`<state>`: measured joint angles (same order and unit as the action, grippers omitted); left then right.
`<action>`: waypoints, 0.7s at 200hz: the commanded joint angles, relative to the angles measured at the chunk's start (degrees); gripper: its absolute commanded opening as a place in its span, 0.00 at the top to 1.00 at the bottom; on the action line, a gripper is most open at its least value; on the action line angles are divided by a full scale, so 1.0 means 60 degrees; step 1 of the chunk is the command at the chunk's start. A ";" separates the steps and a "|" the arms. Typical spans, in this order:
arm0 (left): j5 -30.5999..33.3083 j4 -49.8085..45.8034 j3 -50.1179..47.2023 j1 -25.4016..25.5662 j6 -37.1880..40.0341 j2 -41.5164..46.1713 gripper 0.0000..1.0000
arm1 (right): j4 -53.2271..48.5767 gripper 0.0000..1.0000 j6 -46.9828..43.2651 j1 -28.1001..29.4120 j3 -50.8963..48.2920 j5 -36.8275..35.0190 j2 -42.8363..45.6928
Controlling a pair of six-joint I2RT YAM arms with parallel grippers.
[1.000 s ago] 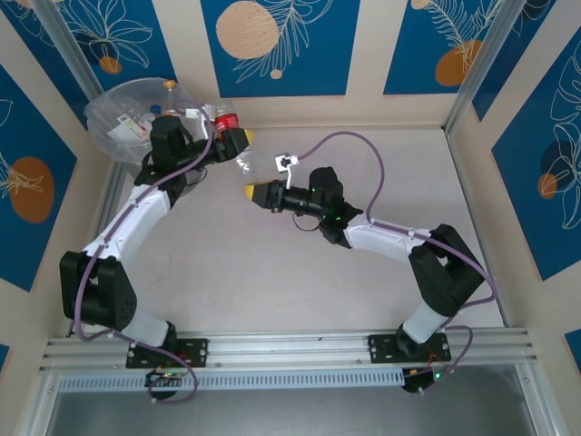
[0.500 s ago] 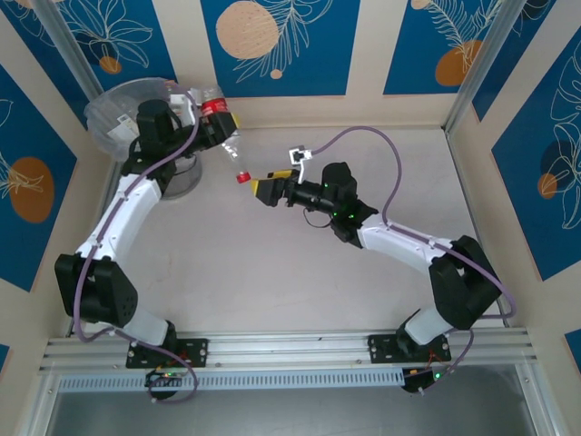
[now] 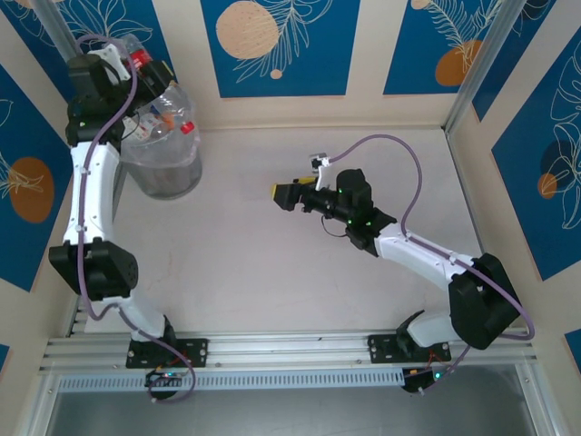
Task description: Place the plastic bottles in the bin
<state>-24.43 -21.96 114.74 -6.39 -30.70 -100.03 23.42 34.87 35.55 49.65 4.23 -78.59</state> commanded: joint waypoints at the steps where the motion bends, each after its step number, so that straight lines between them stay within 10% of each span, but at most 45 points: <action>1: 0.1120 -0.1039 0.0938 -0.0171 0.0559 -0.0690 0.39 | -0.0225 0.01 -0.0126 -0.0022 -0.0130 -0.0374 0.0295; 98: 0.3030 -0.2546 0.3428 -0.0385 0.1762 -0.3020 0.37 | -0.0446 0.01 -0.0105 0.0037 -0.0277 -0.0658 0.0477; 140: 0.3158 -0.3780 0.4342 -0.0399 0.1484 -0.3336 0.01 | -0.0759 0.01 -0.0393 0.0037 -0.0105 -0.0827 0.0564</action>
<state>-6.70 -39.55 136.62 -8.25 -21.61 -120.20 19.84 34.59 35.55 48.62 1.37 -77.38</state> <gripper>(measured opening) 0.944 0.994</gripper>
